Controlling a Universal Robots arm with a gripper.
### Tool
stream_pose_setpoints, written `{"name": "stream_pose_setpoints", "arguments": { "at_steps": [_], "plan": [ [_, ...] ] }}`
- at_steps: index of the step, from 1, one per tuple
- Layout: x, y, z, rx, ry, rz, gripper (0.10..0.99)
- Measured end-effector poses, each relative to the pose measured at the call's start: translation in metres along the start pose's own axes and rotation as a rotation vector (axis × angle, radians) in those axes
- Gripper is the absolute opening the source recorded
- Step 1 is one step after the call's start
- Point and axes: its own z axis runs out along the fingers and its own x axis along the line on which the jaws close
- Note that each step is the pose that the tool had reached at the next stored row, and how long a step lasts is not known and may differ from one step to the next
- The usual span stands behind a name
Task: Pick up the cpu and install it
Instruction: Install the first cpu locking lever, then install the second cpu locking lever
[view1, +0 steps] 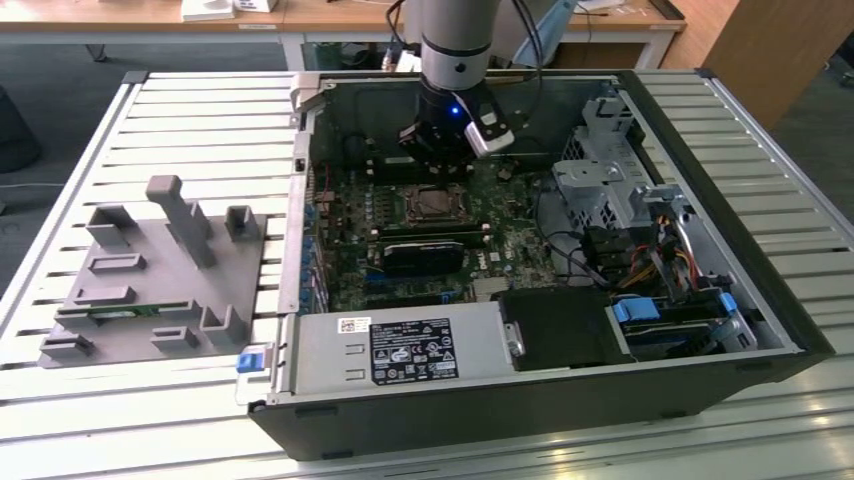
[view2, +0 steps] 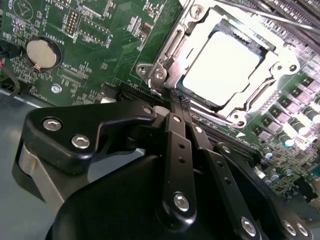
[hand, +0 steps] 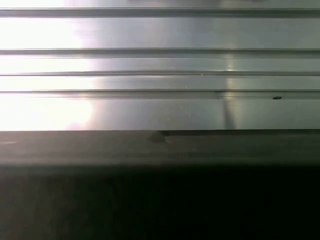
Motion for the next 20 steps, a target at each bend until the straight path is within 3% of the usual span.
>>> {"name": "stream_pose_setpoints", "arguments": {
  "at_steps": [6,20],
  "plan": [
    [0.0000,0.0004,-0.0120,0.001,0.0007,0.000,0.106],
    [-0.0008,-0.0032,-0.0121,0.000,0.0007,0.000,0.106]
  ]
}}
